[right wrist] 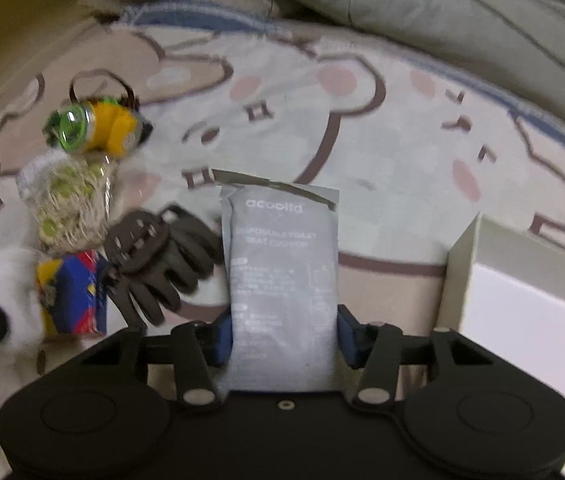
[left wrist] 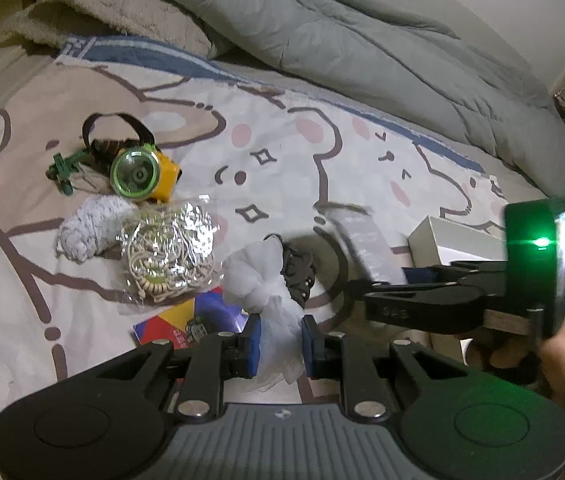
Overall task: Organize objects
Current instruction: 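Carry the tissue and packet into the white box with both tools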
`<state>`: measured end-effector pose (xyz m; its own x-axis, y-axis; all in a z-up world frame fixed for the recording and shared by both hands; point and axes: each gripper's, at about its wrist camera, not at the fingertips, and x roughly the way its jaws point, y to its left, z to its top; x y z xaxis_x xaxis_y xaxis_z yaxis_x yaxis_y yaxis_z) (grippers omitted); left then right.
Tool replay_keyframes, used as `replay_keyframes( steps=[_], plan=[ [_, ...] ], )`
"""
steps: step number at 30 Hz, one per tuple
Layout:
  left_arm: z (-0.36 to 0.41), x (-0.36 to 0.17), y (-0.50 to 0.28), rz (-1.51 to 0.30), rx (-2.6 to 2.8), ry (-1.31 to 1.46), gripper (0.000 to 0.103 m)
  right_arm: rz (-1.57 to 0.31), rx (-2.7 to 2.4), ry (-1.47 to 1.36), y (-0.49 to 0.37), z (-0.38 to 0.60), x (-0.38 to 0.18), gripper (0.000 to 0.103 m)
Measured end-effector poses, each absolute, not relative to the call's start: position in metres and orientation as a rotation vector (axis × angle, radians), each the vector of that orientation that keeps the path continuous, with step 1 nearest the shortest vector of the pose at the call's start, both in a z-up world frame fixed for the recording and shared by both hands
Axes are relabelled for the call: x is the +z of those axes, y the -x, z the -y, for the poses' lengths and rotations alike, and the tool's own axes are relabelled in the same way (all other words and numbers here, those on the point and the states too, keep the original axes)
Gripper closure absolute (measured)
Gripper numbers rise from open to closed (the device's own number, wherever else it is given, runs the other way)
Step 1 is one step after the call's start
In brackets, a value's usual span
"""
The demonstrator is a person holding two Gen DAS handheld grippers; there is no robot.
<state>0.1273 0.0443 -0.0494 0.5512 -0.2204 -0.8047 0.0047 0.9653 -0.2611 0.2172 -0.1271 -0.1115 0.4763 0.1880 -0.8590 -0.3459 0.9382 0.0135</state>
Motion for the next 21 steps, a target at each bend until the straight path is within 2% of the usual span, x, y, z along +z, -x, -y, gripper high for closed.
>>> replay_keyframes(
  steps=[9, 21],
  plan=[
    [-0.035, -0.025, -0.126, -0.897, -0.112, 0.202, 0.081, -0.878, 0.32, 0.105, -0.198, 0.145, -0.056, 0.052],
    [-0.006, -0.006, -0.124, -0.8, -0.113, 0.168, 0.081, -0.783, 0.266, 0.064, -0.168, 0.183, -0.014, 0.051]
  ],
)
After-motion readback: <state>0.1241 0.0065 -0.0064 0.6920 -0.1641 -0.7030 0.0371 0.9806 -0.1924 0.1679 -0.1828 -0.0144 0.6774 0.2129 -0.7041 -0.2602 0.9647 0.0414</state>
